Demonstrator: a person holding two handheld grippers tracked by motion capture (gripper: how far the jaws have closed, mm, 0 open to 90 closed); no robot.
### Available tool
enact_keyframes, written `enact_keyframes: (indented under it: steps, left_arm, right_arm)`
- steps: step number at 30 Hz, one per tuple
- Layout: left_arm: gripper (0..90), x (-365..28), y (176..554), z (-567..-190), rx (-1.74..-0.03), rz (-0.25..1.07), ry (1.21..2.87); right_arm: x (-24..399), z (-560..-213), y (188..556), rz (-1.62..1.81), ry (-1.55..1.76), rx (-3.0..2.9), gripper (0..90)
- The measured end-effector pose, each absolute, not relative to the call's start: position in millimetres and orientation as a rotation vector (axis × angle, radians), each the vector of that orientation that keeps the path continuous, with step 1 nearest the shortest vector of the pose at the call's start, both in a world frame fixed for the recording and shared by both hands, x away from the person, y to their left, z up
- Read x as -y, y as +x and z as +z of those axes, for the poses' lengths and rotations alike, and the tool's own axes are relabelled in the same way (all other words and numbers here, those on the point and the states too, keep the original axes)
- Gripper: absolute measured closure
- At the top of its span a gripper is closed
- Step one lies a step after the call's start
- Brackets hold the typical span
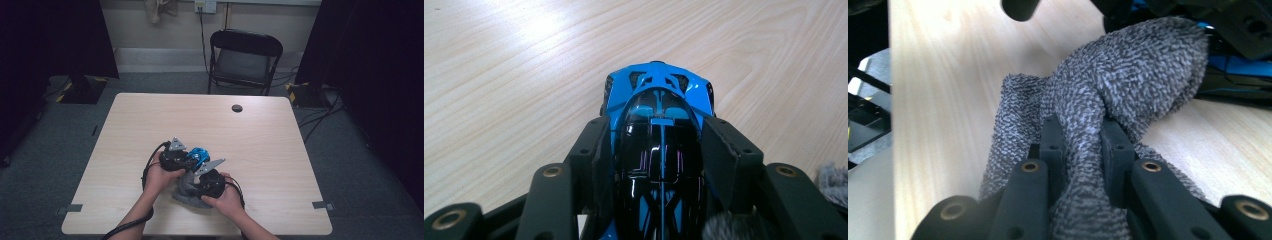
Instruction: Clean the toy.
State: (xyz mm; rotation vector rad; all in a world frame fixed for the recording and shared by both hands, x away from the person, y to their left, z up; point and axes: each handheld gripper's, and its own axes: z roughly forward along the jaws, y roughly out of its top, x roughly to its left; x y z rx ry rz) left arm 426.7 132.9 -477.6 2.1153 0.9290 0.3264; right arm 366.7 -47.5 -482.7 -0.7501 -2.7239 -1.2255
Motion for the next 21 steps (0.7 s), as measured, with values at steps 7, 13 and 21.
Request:
enact_keyframes:
  steps: [7,13,21]
  left_arm:
    - [46.6,-134,426,-478,-0.942,0.324,2.103]
    - [44.6,-133,427,-477,-0.988,0.303,2.094]
    - [33.4,-137,429,-469,-1.01,0.285,2.101]
  right_arm:
    - [56,-479,364,-1.229,-0.684,2.734,75.8]
    - [70,-476,366,-1.23,-0.689,2.747,75.1]
    - [83,-477,368,-1.222,-0.685,2.76,72.9]
